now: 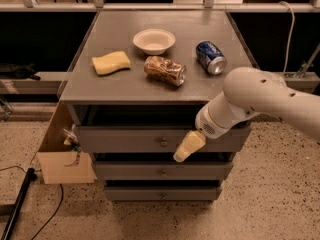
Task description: Open top drawer
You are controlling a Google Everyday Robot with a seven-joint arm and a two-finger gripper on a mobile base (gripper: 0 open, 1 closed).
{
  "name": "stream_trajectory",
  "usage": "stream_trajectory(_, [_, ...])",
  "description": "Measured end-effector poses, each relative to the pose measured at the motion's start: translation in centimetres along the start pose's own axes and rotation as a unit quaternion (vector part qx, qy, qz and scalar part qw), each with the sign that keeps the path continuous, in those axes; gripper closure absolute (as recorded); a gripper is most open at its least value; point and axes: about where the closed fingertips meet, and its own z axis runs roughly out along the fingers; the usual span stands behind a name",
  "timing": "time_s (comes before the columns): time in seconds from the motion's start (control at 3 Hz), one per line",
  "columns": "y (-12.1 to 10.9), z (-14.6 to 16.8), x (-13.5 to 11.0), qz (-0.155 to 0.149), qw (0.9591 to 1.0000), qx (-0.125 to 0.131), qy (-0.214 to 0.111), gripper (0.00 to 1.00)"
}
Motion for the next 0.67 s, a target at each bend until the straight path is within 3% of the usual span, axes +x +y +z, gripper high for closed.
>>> stream_trajectory(0.67, [-1.7,0.2,1.8,0.012,0.9981,0.056,-0.022,0.00])
